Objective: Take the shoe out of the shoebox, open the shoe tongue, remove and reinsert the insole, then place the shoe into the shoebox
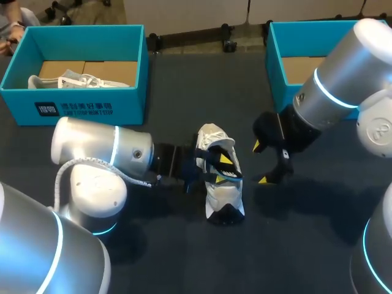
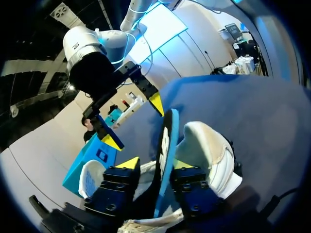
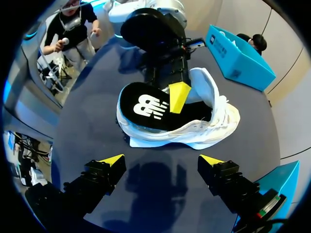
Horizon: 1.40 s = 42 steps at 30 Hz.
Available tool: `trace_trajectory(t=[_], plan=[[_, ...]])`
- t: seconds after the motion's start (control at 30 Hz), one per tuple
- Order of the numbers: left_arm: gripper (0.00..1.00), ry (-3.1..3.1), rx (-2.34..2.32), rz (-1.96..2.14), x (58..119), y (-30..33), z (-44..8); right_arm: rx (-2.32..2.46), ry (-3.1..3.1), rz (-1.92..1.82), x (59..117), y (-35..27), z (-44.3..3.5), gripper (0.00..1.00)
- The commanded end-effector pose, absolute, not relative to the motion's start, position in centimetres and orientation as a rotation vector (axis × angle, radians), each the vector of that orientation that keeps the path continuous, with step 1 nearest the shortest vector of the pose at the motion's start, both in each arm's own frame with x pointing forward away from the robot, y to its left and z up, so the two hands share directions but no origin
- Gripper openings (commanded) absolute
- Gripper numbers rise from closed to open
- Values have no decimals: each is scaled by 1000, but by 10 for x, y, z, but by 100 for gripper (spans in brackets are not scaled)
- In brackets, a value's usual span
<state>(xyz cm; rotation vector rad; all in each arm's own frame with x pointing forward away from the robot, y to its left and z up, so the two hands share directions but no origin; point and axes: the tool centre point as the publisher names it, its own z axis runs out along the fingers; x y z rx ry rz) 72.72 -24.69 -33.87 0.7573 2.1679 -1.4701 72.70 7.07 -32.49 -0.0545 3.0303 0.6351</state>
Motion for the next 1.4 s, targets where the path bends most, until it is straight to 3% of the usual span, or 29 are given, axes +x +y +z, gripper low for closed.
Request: trace_trajectory(t=[0.03, 0.1, 0.17, 0.23, 0.87, 0.93, 1.07, 1.3, 1.4], plan=[[42, 2173, 758, -1476, 720, -241, -331, -54, 3023, 635, 723, 69, -324, 100], [36, 2176, 762, -1479, 717, -241, -330, -53, 3022, 634, 723, 68, -323, 100], [12, 2181, 772, -1481, 714, -243, -333, -50, 3021, 634, 722, 68, -323, 100], [0, 2184, 778, -1479, 714, -243, -336, -49, 3021, 634, 722, 67, -323, 100], [2, 2097, 891, -1361, 738, -243, -351, -38, 3019, 636, 718, 64, -324, 100], [42, 2097, 881, -1375, 734, -242, -347, -38, 3020, 635, 718, 64, -324, 100], [62, 2093, 856, -1410, 729, -239, -338, -38, 3020, 633, 719, 65, -323, 100], [47, 2097, 850, -1438, 719, -233, -327, -45, 3019, 633, 720, 69, -322, 100], [32, 2109, 854, -1445, 717, -233, -328, -45, 3016, 633, 720, 69, -322, 100]])
